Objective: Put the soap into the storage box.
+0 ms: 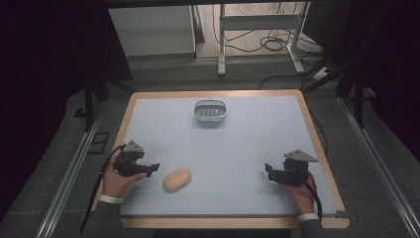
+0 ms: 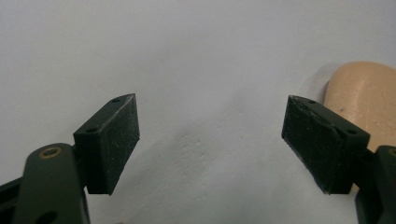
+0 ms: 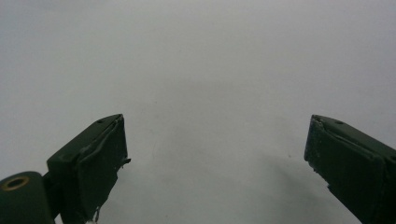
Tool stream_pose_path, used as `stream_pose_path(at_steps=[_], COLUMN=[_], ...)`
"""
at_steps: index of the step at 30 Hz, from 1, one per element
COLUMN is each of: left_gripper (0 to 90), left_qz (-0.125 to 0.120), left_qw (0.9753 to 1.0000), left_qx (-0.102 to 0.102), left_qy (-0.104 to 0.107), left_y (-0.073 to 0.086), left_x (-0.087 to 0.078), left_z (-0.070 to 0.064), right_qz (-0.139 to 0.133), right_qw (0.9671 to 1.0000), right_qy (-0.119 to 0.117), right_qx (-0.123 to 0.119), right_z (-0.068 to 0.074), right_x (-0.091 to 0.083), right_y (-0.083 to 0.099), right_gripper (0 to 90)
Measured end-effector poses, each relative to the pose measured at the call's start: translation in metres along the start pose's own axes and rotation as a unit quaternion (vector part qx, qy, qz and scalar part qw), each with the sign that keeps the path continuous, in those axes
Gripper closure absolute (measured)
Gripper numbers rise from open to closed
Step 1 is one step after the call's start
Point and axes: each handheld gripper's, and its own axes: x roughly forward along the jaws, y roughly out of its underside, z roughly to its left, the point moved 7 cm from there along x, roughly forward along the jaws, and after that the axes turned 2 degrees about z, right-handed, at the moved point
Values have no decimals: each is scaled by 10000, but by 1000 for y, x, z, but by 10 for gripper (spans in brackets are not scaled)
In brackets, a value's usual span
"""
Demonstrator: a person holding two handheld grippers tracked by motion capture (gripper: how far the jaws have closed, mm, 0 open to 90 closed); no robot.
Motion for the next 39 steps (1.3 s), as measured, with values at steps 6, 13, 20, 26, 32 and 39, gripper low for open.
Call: stream_pose_path(at_steps=[6, 13, 20, 26, 32, 39], left_gripper=[201, 217, 220, 221, 218, 215], left_qz=[12, 33, 86, 219, 221, 299], left_qw=[10000, 10000, 9999, 9996, 9991, 9982], left_qx=[-26, -60, -10, 157, 338, 487], left_qy=[-32, 71, 101, 96, 152, 177], left_y=[1, 2, 0, -4, -15, -24], left_x=[-1, -4, -7, -9, -14, -16], left_z=[0, -3, -6, -12, -20, -24], right_qz=[-6, 12, -18, -63, -88, -82], right_qw=[10000, 10000, 10000, 10000, 10000, 10000], right_qy=[-55, -8, -28, -10, 3, 8], right_qx=[28, -36, -31, -71, -40, -18], right_z=[-1, -2, -1, -1, -2, -2], right_x=[-1, -1, -2, -3, -3, -3], right_y=[1, 2, 2, 2, 2, 2], right_gripper=[58, 58, 59, 68, 70, 74])
